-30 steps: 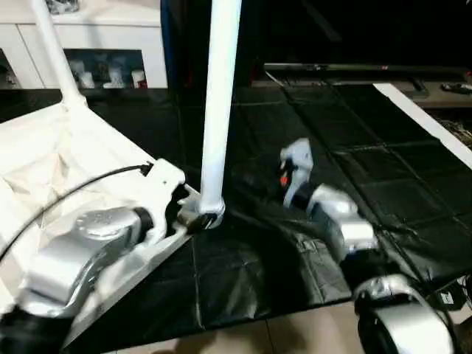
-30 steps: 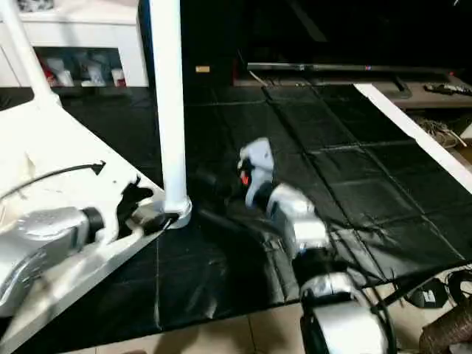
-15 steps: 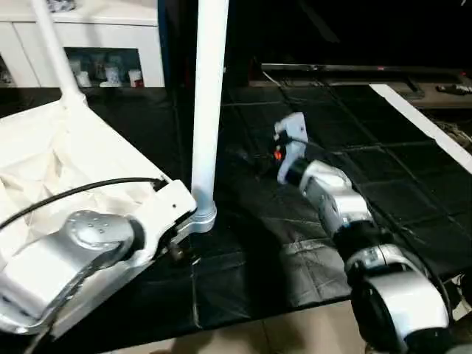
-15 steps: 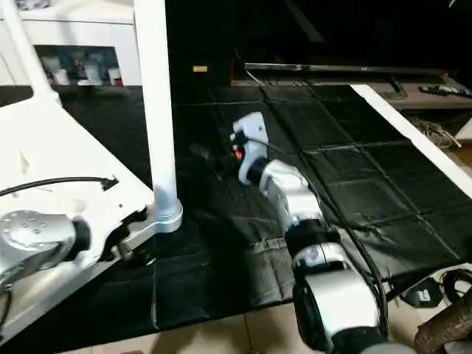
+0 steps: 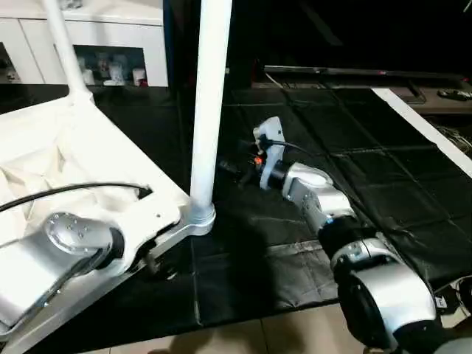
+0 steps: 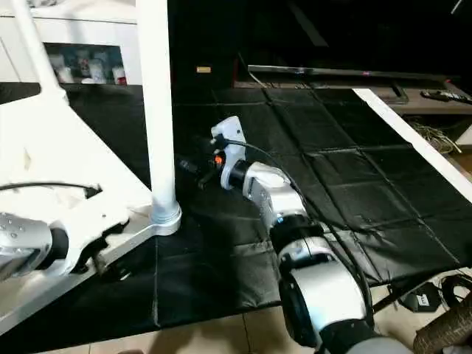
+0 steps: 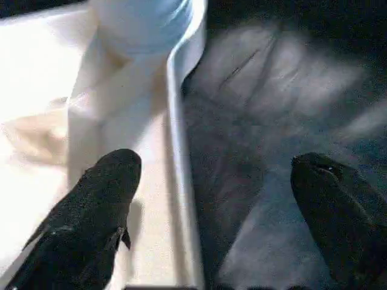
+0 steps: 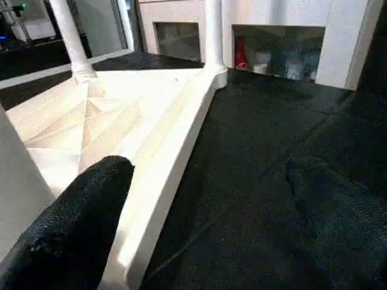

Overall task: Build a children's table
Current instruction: Rotate table base

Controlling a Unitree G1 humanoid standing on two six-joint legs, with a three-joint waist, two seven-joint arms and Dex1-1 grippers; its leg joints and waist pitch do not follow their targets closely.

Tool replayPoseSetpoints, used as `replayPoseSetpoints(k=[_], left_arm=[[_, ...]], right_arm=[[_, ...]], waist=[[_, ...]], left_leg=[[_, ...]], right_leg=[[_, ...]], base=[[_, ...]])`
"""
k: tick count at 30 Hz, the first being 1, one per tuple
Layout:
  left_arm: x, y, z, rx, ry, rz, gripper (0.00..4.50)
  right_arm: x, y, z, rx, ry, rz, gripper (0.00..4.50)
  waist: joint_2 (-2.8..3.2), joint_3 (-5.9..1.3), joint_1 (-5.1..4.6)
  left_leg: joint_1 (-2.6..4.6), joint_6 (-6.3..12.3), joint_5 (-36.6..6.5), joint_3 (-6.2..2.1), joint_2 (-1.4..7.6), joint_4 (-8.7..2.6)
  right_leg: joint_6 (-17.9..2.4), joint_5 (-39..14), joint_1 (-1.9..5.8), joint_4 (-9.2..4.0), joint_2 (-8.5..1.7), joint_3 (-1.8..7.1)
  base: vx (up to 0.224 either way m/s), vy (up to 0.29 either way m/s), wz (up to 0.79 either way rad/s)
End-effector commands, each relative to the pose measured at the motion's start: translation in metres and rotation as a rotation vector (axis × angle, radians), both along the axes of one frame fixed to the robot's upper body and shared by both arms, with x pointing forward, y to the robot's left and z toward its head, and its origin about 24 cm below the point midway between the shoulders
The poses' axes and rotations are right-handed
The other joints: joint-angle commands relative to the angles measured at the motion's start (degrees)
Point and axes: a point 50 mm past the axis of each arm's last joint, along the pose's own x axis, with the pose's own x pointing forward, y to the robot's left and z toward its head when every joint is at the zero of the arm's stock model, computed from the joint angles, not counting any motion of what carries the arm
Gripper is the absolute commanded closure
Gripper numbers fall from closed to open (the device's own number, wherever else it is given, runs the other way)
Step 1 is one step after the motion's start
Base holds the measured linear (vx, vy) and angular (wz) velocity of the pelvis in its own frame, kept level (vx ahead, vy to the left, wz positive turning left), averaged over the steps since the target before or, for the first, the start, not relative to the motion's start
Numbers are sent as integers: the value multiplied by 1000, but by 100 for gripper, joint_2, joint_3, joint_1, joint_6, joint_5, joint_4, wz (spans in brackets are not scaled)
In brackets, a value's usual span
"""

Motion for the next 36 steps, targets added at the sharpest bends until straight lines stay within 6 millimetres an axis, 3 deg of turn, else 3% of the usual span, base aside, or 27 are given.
replayPoseSetpoints(k=[1, 4, 7, 11, 15, 19, 20, 24, 26, 29, 30, 31, 32, 35, 36], left_arm=[[1, 4, -5, 38, -11, 16, 3], [10, 4, -13, -13, -45, 83, 3], [15, 3, -16, -38, -63, 110, 31], [19, -2, -17, -100, -81, 86, 60], [20, -10, -20, -158, -75, 61, 82], [22, -12, -25, -174, -67, 59, 103], [23, -12, -26, -178, -67, 60, 127], [26, -13, -29, -186, -71, 60, 148], [27, -13, -33, -185, -64, 49, 179], [27, -14, -37, -186, -52, 29, 184], [27, -15, -37, -189, -50, 24, 194], [27, -15, -37, -194, -49, 22, 209], [28, -16, -38, -210, -39, 6, 221], [31, -16, -39, -218, -35, 3, 243], [31, -16, -39, -217, -35, 2, 260]], right_arm=[[4, -8, 6, 11, -15, -21, 0], [2, -20, 0, 9, -4, -35, 0], [1, -25, -4, -3, -5, -42, 0], [-7, -34, -10, -15, -13, -4, 0], [-22, -50, -17, -64, -10, 101, 0], [-46, -75, -25, -187, 14, 253, 0], [-54, -83, -25, -213, 24, 293, 0], [-69, -95, -23, -241, 41, 343, 0], [-81, -100, -22, -254, 64, 379, 0], [-97, -101, -22, -267, 93, 422, 0], [-100, -101, -22, -267, 102, 434, 0], [-103, -101, -21, -266, 110, 442, 0], [-109, -101, -20, -266, 124, 452, 0], [-113, -101, -19, -272, 131, 453, 0], [-114, -101, -19, -275, 132, 450, 0]], waist=[[179, -331, 15], [199, -341, 23], [220, -361, 65], [205, -369, 89], [251, -361, 113], [225, -357, 135], [244, -350, 161], [221, -334, 174], [250, -335, 186], [321, -322, 189], [289, -326, 198], [278, -328, 200], [344, -333, 221], [327, -334, 236], [388, -337, 242]], left_leg=[[-40, -248, -1111, 62, 5, -426], [-46, -251, -993, 71, 0, -415], [-41, -258, -959, 72, -1, -408], [-48, -203, -967, 65, 3, -404], [-43, -152, -1026, 57, 3, -410], [-44, -50, -1099, 67, -8, -397], [-44, -4, -1087, 64, -10, -390], [-61, 67, -1155, 66, -22, -392], [-49, 105, -1135, 61, -21, -383], [-36, 137, -1226, 52, -31, -388], [-11, 149, -1284, 65, -17, -379], [-29, 164, -1266, 58, -24, -384], [-25, 157, -1238, 54, -19, -386], [-31, 181, -1237, 66, -38, -379], [-23, 169, -1244, 61, -40, -375]], right_leg=[[-837, -1670, 365, -384, -343, 299], [-899, -1406, 376, -369, -328, 300], [-944, -1284, 384, -360, -330, 295], [-940, -1281, 403, -366, -337, 292], [-903, -1317, 413, -391, -321, 286], [-827, -1490, 415, -433, -309, 283], [-759, -1559, 426, -459, -302, 284], [-667, -1888, 426, -511, -297, 273], [-599, -2011, 409, -521, -297, 274], [-510, -2214, 391, -565, -276, 258], [-481, -2258, 365, -576, -280, 261], [-476, -2272, 386, -575, -279, 252], [-474, -2228, 381, -573, -276, 258], [-420, -2348, 372, -595, -272, 249], [-416, -2379, 362, -596, -275, 251]], base=[[0, 0, 0], [0, 0, 0], [0, 0, 0], [0, 0, 0], [0, 0, 0], [0, 0, 0], [0, 0, 0], [0, 0, 0], [0, 0, 0], [0, 0, 0], [0, 0, 0], [0, 0, 0], [0, 0, 0], [0, 0, 0], [0, 0, 0]])
